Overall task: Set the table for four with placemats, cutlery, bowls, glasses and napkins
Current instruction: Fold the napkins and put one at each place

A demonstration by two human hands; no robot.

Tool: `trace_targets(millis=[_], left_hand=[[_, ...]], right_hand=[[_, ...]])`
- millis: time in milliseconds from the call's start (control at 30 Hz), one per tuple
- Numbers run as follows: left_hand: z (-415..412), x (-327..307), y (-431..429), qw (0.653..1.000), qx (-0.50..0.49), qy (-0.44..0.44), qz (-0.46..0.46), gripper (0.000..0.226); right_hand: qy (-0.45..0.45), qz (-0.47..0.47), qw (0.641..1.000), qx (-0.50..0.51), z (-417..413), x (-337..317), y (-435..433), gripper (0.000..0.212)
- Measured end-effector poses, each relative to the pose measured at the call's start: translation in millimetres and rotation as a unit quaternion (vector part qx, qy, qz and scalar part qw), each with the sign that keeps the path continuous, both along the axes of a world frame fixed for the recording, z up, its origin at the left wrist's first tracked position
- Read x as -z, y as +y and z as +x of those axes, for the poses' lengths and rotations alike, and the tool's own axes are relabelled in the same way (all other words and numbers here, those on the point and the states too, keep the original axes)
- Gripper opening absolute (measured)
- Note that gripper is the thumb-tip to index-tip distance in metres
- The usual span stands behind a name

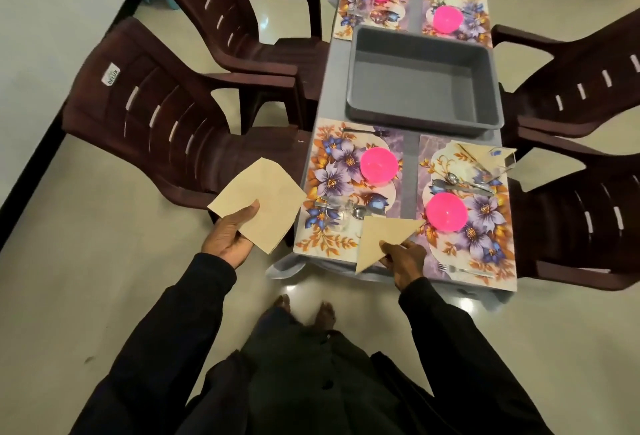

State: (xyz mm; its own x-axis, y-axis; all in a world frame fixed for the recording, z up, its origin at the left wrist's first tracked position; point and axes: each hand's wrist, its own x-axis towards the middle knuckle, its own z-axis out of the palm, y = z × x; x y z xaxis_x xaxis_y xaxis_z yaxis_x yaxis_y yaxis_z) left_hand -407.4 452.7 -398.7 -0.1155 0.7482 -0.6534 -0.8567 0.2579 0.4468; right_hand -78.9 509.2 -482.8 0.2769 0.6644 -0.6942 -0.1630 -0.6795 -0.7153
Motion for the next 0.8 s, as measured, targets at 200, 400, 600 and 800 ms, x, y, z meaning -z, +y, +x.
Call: trace_targets(millis=[200,400,600,800], left_hand=[[-11,5,-4,1.0,0.018,-0.007,-0.006,0.06],[-49,7,15,0.998,0.062,-0.011,-0.02,0.058],[-88,9,31,0.993,0.107,-0.03,-0.047,0.055],[-118,10,40,0.985,0.165,0.0,-0.058,0.053]], right_hand=[[-0.019,-0.026,0.999,0.039,-15,16,-20,0.034],[0.0,-0.028,0.989,0.144,-45,36,-36,0.035],[-0.014,0.012,0.969,0.245,-83,48,-38,0.027],[-0.086,-0.045,0.958,0.269,-129,80,-35,0.039]])
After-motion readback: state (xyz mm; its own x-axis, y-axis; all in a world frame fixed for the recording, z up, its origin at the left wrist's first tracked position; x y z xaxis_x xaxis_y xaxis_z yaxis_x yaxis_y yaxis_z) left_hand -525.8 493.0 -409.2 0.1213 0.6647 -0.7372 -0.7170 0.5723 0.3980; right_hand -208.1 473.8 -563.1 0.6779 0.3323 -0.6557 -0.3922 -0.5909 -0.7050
